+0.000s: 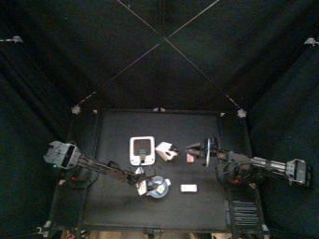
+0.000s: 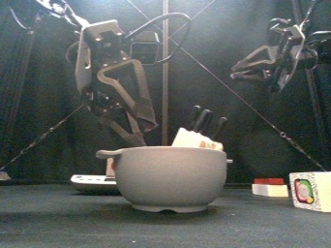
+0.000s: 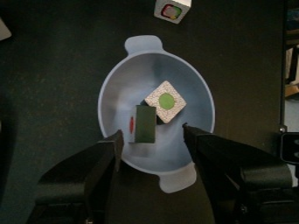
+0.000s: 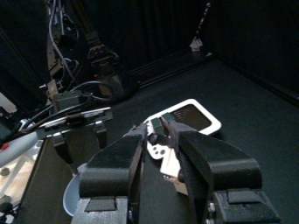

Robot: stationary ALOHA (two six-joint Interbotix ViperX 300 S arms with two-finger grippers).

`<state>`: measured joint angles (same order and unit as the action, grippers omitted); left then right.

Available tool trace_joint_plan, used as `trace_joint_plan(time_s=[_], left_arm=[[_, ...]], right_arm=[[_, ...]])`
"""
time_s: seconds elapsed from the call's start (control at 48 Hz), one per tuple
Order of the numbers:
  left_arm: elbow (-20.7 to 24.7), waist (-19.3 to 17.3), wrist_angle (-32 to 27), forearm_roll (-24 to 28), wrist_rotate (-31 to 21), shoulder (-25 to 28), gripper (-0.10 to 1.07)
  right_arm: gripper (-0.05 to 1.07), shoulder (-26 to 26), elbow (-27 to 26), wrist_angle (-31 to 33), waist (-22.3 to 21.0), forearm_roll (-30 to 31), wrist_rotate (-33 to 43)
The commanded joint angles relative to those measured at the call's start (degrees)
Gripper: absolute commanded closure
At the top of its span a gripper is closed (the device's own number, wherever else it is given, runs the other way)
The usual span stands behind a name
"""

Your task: Grab sushi piece off stove

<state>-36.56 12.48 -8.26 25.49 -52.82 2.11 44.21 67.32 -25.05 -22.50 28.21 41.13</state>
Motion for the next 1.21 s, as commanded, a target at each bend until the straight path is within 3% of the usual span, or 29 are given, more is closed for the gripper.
trace_joint_plan(time_s=[0.0, 0.083, 0.271, 0.458, 0.938, 1.188], left_arm=[[1.2, -0.3, -1.9, -0.4, -0.4, -2.4, 0.07], [1.8, -0.9, -6.2, -2.2, -0.6, -3.9, 0.07], [4.0, -6.0, -18.5, -6.9, -0.8, -7.7, 0.07], [6.2, -11.7, -25.6, -9.8, -2.5, -7.8, 0.06], [6.9, -22.9, -29.8, -10.7, -8.6, -4.3, 0.06], [6.9, -25.7, -29.7, -10.7, -8.9, -2.5, 0.06]], right_arm=[[0.34, -0.1, -0.6, -0.4, -0.2, -0.2, 0.1], [0.34, -0.1, -0.6, -0.4, -0.2, -0.2, 0.1], [0.34, 0.0, -0.5, -0.4, -0.2, -0.1, 0.1], [0.34, -0.1, -0.5, -0.4, -0.2, -0.2, 0.1], [0.34, -0.1, -0.5, -0.4, -0.2, -0.1, 0.0], [0.34, -0.1, -0.4, -0.4, -0.2, 0.0, 0.0]])
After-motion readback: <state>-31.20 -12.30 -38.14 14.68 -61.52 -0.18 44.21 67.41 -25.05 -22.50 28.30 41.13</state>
